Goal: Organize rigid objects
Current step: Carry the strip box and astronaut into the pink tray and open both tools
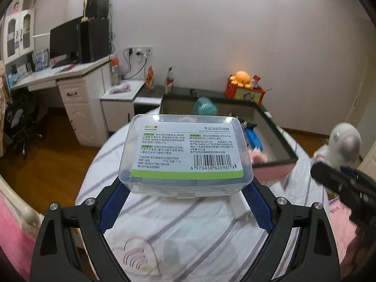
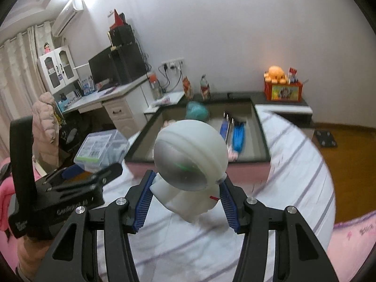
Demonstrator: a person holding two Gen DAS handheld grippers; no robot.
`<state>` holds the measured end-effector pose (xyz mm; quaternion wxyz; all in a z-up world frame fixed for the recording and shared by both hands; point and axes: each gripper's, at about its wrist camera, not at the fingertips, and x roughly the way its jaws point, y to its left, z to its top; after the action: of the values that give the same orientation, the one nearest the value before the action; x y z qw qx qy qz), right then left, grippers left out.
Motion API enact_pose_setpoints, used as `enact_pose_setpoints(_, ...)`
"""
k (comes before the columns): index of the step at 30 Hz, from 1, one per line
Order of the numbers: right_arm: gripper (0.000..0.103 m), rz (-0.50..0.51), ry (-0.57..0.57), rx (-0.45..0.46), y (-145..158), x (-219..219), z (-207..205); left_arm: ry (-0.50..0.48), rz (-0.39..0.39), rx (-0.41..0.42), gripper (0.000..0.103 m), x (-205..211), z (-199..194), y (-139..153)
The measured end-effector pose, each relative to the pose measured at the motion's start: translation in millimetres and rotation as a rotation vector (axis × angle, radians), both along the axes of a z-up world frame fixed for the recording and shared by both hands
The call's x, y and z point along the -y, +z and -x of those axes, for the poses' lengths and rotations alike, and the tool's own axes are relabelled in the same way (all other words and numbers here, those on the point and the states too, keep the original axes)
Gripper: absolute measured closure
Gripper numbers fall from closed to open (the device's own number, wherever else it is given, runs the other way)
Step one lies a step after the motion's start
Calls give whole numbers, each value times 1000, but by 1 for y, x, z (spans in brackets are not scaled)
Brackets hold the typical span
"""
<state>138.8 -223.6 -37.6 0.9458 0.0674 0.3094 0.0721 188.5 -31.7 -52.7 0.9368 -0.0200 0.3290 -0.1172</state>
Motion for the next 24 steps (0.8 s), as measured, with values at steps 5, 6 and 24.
enact_pose_setpoints(5, 48, 21, -9, 33, 25, 14, -33, -22, 4, 30, 10, 13, -26, 16)
enact_pose_setpoints(6, 48, 25, -11, 30, 27, 17, -44, -29, 7, 28, 10, 16, -33, 17)
enact_pose_setpoints(24, 48, 7, -22, -205, -37, 50, -163, -88, -46, -78, 10, 79, -123, -33)
